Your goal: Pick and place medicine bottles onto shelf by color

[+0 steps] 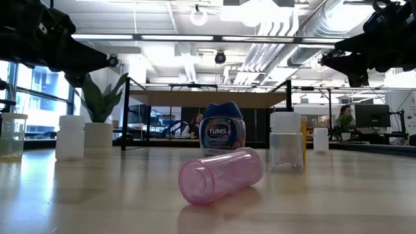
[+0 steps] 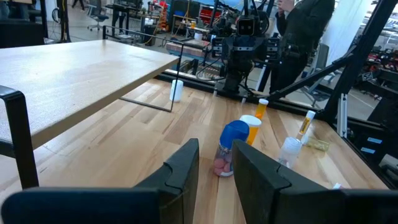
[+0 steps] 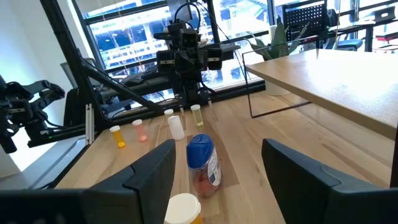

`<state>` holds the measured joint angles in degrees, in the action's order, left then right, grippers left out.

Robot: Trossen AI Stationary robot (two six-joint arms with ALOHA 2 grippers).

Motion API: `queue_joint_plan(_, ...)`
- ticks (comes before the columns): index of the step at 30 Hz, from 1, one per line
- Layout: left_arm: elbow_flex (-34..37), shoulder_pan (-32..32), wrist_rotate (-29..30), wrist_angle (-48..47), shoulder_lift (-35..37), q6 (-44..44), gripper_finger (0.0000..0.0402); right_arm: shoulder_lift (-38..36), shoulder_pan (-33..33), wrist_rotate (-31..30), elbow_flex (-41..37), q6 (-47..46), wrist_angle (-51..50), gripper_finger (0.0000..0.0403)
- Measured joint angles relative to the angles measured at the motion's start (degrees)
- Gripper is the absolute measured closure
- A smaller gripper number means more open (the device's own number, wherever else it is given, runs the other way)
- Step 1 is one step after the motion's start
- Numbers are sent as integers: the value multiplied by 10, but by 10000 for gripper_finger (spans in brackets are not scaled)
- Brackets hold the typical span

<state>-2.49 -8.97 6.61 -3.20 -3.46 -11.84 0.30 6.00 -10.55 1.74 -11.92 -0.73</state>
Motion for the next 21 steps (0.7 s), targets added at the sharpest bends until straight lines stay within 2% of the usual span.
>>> queue_joint_plan(7, 0, 0, 0, 0, 0, 0, 314, 0, 0, 0, 0, 3, 0, 172)
queue_joint_plan(13, 0, 0, 0, 0, 0, 0, 314, 0, 0, -14, 0, 117, 1, 172)
queue_joint_plan(21, 0, 0, 0, 0, 0, 0, 314, 0, 0, -14, 0, 120, 1, 172)
